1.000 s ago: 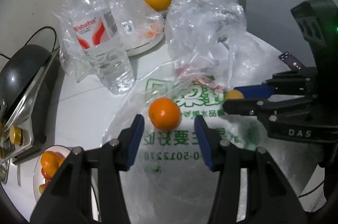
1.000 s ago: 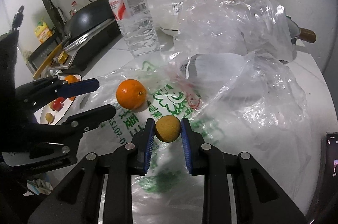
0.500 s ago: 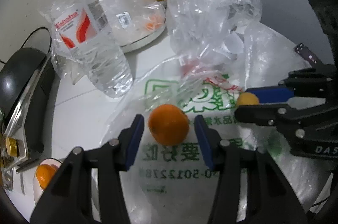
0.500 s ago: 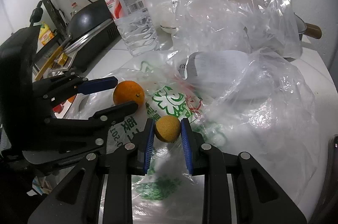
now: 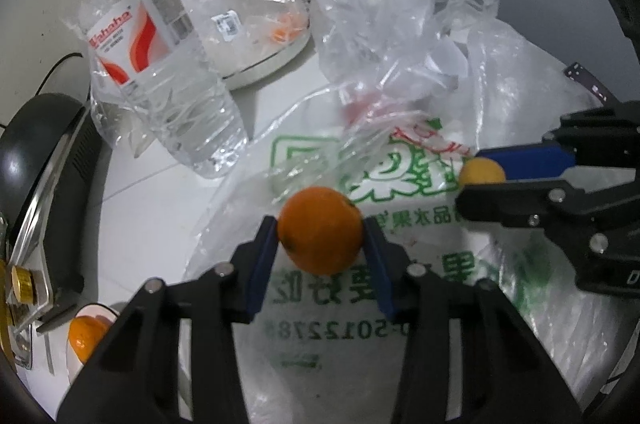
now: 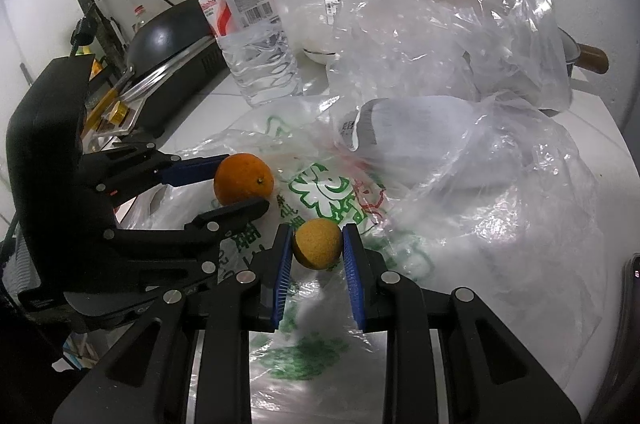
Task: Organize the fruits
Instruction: 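Lift the yellow fruit and the orange up from the bag, then carry the orange and the yellow fruit over the white plate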
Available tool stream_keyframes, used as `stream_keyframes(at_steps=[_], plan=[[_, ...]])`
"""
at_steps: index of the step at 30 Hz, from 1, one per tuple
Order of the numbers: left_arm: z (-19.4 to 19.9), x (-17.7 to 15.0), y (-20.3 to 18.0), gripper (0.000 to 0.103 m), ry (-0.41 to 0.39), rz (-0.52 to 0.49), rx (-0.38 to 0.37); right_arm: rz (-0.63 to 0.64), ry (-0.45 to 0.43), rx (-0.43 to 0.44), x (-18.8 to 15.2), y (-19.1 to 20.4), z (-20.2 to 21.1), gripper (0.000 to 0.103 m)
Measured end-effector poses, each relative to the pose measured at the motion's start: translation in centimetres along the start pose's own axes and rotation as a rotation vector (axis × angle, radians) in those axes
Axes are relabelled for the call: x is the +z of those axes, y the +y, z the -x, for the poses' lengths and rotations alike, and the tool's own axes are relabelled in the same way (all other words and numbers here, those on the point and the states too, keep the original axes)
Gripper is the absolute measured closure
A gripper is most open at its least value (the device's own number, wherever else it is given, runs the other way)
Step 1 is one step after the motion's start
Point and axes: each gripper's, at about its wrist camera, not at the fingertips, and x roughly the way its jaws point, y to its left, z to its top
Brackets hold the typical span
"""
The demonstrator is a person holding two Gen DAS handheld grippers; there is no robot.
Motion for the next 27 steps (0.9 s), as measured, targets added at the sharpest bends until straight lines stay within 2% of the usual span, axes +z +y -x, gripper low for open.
stream_keyframes(at_steps=[11, 27], plan=[[3.8, -0.2, 0.0, 0.06, -0.077, 0.004, -0.022, 0.025, -0.017, -0.013, -0.1, 1.4, 1.3, 0.076], [11.2, -2.3, 0.1, 0.06, -0.189, 0.026, -0.052, 0.072, -0.062, -0.046, -0.8, 6.0, 4.9, 0.076]])
